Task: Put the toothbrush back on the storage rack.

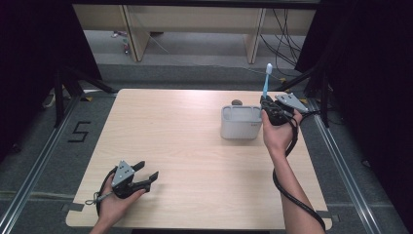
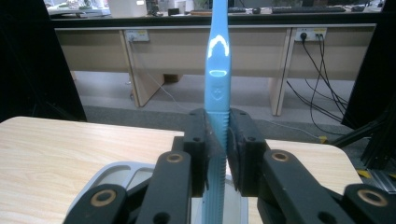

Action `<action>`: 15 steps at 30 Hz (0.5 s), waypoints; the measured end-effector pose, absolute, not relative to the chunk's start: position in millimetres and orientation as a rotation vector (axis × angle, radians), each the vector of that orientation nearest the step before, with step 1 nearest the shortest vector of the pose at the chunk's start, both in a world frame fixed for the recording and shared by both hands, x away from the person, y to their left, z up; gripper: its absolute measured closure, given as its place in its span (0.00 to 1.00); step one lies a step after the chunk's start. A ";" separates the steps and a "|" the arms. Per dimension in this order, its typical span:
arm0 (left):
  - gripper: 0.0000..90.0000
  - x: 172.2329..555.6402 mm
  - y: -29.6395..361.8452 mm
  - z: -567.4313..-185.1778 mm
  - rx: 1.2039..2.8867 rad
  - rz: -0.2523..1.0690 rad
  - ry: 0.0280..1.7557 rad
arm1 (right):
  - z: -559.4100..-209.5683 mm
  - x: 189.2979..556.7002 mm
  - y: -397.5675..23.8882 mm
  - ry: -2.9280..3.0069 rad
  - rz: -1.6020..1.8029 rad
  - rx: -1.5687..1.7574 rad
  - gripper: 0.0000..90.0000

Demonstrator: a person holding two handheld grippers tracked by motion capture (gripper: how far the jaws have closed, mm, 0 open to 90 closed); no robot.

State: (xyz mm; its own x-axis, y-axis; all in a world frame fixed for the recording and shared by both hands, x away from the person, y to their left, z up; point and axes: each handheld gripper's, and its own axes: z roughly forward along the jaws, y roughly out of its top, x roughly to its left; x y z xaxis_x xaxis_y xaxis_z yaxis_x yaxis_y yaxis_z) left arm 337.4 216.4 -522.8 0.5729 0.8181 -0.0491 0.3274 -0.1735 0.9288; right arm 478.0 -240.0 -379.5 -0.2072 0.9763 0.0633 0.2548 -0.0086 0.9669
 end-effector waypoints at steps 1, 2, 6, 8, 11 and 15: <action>0.35 337.5 216.3 -522.8 1.752 0.582 0.949 | -380.0 479.7 -240.5 1.550 1.270 1.307 0.88; 0.35 337.5 216.4 -522.8 1.752 0.582 0.949 | -380.6 480.1 -239.8 1.540 1.268 1.311 0.88; 0.35 337.7 216.9 -522.7 1.749 0.577 0.953 | -382.0 484.6 -241.0 1.532 1.258 1.302 0.88; 0.35 337.1 217.1 -522.1 1.757 0.580 0.959 | -382.3 485.7 -240.6 1.530 1.260 1.313 0.88; 0.35 337.7 216.8 -522.7 1.749 0.577 0.951 | -383.7 487.9 -240.1 1.525 1.265 1.305 0.88; 0.35 337.0 217.2 -522.1 1.756 0.581 0.960 | -385.9 488.8 -239.2 1.526 1.263 1.334 0.88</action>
